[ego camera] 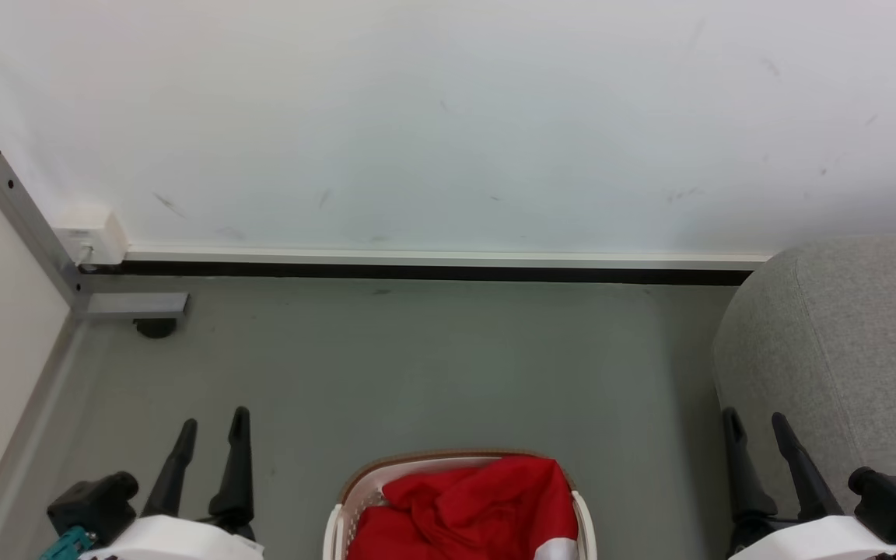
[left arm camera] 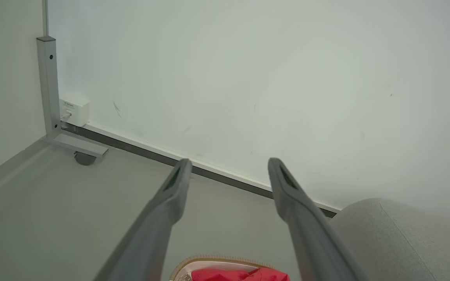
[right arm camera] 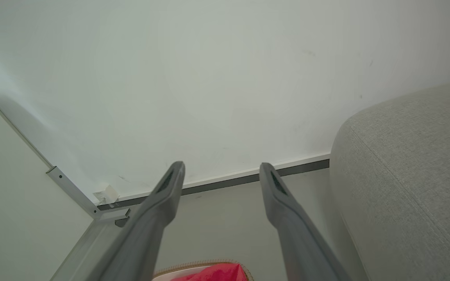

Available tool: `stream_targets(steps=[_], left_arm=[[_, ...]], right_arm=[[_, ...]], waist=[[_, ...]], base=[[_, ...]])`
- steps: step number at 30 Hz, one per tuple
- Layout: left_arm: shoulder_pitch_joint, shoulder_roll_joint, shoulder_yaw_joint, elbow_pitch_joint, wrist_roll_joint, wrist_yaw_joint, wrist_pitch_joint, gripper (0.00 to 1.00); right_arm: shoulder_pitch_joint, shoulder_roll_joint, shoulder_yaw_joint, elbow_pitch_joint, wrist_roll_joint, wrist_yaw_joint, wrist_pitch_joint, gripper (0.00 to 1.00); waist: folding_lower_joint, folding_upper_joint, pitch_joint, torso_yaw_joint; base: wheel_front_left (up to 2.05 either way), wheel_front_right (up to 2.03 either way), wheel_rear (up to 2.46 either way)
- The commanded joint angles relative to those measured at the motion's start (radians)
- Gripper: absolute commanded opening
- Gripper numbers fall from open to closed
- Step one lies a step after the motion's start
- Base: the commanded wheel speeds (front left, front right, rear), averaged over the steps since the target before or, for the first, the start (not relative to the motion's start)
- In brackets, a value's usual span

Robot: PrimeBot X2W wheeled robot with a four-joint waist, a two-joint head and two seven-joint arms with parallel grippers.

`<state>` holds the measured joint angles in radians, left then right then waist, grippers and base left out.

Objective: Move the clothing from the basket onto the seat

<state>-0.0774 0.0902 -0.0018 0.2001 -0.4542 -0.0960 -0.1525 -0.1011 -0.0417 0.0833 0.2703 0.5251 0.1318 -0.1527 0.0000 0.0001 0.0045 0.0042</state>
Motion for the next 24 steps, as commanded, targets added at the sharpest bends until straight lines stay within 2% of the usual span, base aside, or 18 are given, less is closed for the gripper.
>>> stream_targets(steps=[1,24], left_arm=[[-0.007,0.013,0.0,-0.002,0.031,0.004,-0.012,1.0],[-0.012,0.016,-0.018,0.004,0.213,0.0,-0.063,1.0]], right_arm=[[-0.024,-0.01,0.003,-0.001,-0.037,-0.001,-0.012,1.0],[-0.034,-0.011,0.02,0.028,-0.202,-0.002,-0.062,1.0]], waist=[[0.0,-0.0001,0.0,-0.001],[0.0,-0.0001,-0.001,-0.003]], base=[[0.0,0.0,0.0],[0.0,0.0,0.0]])
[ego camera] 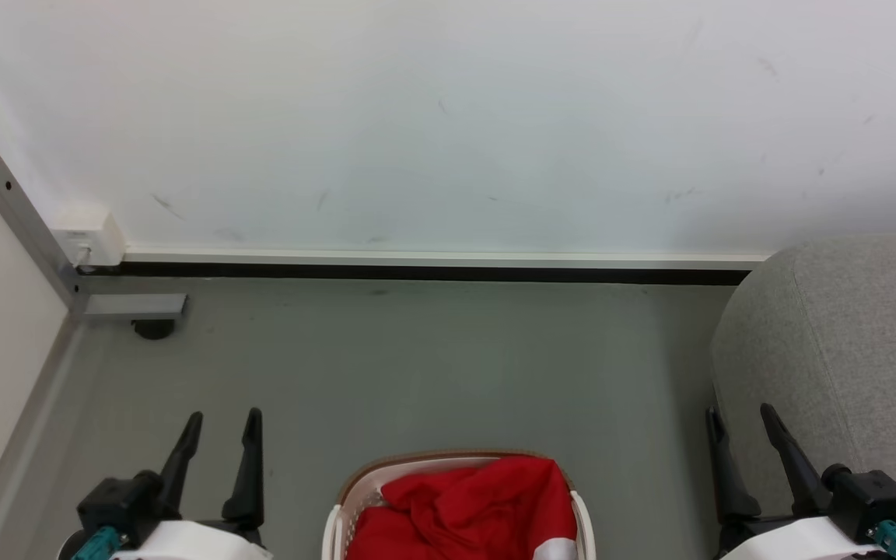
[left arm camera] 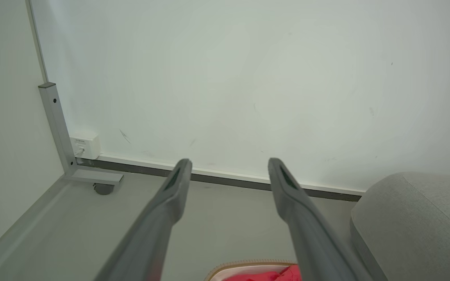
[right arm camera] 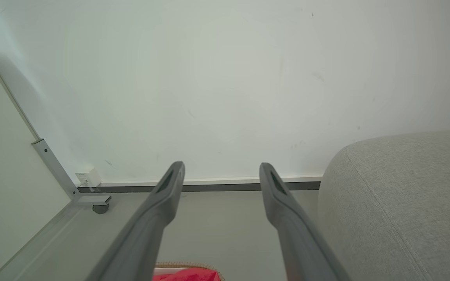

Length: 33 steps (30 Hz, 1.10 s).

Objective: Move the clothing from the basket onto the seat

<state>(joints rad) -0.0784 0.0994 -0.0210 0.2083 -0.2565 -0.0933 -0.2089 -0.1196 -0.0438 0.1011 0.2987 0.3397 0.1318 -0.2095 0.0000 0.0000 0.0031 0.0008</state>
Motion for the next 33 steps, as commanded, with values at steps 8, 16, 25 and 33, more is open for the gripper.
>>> stream_targets(steps=[8,16,25,33], left_arm=[[-0.012,-0.001,0.004,0.0,0.071,-0.009,-0.023,1.0],[-0.013,-0.01,0.014,0.007,0.118,-0.017,-0.037,1.0],[-0.019,-0.021,0.027,0.022,0.165,-0.028,-0.052,1.0],[-0.02,-0.027,0.034,0.03,0.172,-0.032,-0.056,1.0]], right_arm=[[-0.018,-0.009,0.009,0.003,-0.062,-0.002,-0.022,1.0],[-0.017,-0.01,0.015,0.004,-0.109,-0.002,-0.037,1.0],[-0.019,-0.01,0.025,0.005,-0.168,-0.002,-0.052,1.0],[-0.019,-0.01,0.029,0.006,-0.178,-0.002,-0.055,1.0]], waist=[[0.0,0.0,0.001,-0.001],[0.0,0.0,0.002,-0.001],[0.0,0.0,0.006,-0.003],[0.0,0.0,0.006,-0.002]], base=[[0.0,0.0,0.0],[0.0,0.0,0.0],[0.0,0.0,0.0],[0.0,0.0,0.0]])
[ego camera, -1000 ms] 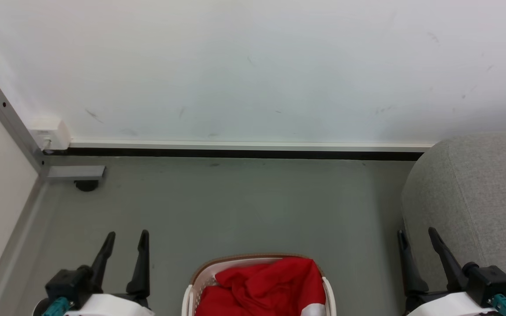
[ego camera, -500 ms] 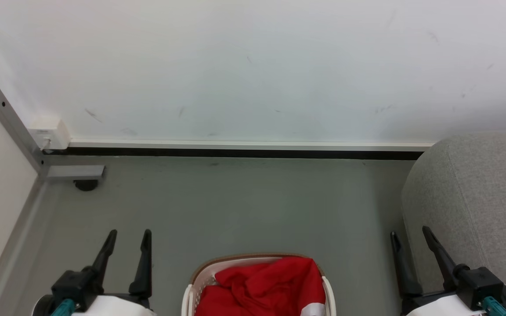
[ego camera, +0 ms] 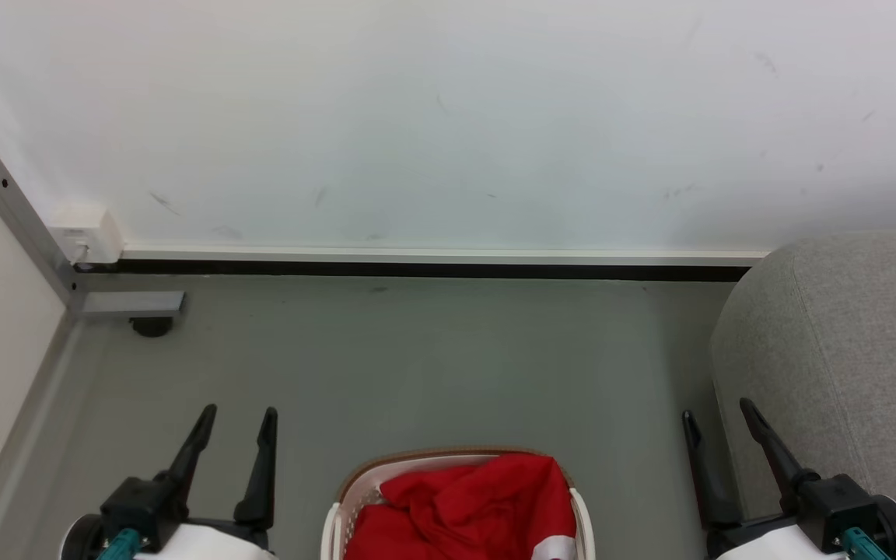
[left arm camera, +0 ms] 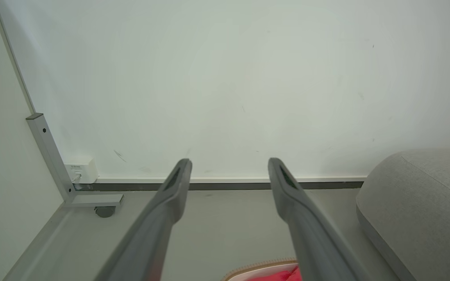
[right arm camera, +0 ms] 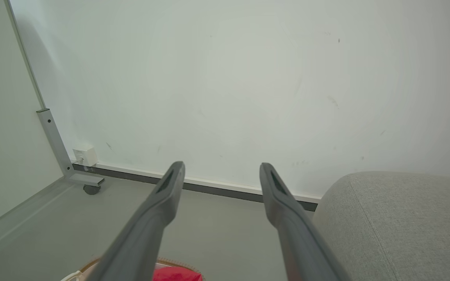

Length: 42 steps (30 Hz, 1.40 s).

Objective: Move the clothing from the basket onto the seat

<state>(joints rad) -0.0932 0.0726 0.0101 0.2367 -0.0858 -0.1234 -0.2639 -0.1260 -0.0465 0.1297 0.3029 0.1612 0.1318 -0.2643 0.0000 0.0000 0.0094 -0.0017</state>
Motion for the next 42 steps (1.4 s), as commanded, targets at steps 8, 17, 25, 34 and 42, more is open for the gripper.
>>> stream_targets(steps=[8,17,25,34,42], left_arm=[[-0.008,-0.003,0.011,0.005,0.0,-0.006,-0.001,1.0],[-0.006,-0.005,0.016,0.008,-0.005,-0.008,0.0,1.0],[-0.01,-0.007,0.014,0.014,-0.016,-0.008,0.0,1.0],[-0.055,0.026,-0.023,0.052,-0.049,-0.008,0.0,1.0],[-0.134,0.09,-0.09,0.168,-0.093,-0.006,0.0,1.0]], right_arm=[[-0.012,-0.007,-0.001,0.004,0.012,-0.002,0.0,1.0],[-0.015,-0.007,0.002,0.009,0.02,-0.002,0.0,1.0],[-0.019,-0.007,0.001,0.007,0.037,-0.002,0.0,1.0],[-0.052,-0.006,-0.002,-0.024,0.05,-0.002,0.0,1.0],[-0.092,-0.006,0.003,-0.072,0.06,-0.002,0.0,1.0]], waist=[[0.0,0.0,0.002,0.001],[0.0,0.0,0.002,-0.002],[0.0,0.0,0.012,-0.018],[0.0,0.0,0.101,-0.078],[0.0,0.0,0.219,-0.165]], base=[[0.0,0.0,0.0],[0.0,0.0,0.0],[0.0,0.0,0.0],[0.0,0.0,0.0],[0.0,0.0,0.0]])
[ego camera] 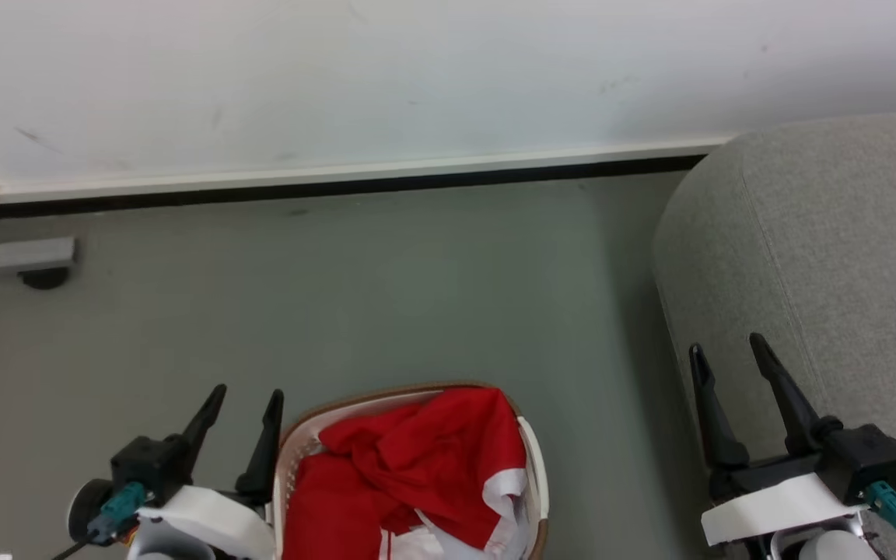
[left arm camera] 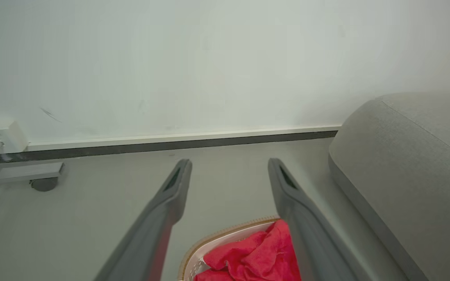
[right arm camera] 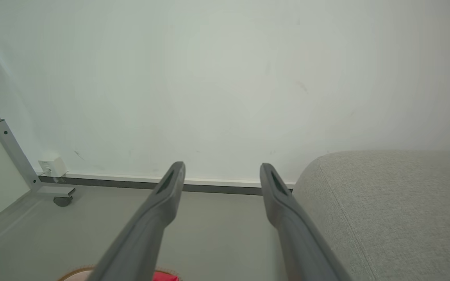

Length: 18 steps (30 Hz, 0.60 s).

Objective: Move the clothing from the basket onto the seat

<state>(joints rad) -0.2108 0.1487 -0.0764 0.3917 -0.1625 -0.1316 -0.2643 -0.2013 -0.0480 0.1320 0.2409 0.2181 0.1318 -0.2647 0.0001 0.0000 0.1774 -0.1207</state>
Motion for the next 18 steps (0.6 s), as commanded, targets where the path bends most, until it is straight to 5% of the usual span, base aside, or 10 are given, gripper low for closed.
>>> stream_targets(steps=[1,8,18], left_arm=[[-0.029,0.025,-0.012,0.033,-0.018,0.002,0.0,1.0],[-0.112,0.089,-0.095,0.153,-0.045,0.002,0.0,1.0],[-0.29,0.181,-0.335,0.444,-0.145,0.002,0.022,1.0]], right_arm=[[-0.023,-0.004,0.003,-0.016,0.007,-0.002,0.001,1.0],[-0.057,-0.004,-0.004,-0.065,0.04,-0.002,0.001,1.0],[-0.094,-0.003,-0.003,-0.142,0.067,-0.002,0.001,1.0]], waist=[[-0.0001,0.0,0.07,-0.06],[-0.0001,0.0,0.168,-0.136],[-0.0001,0.0,0.314,-0.213]], base=[[0.0,0.0,0.0],[0.0,0.0,0.0],[0.0,0.0,0.0]])
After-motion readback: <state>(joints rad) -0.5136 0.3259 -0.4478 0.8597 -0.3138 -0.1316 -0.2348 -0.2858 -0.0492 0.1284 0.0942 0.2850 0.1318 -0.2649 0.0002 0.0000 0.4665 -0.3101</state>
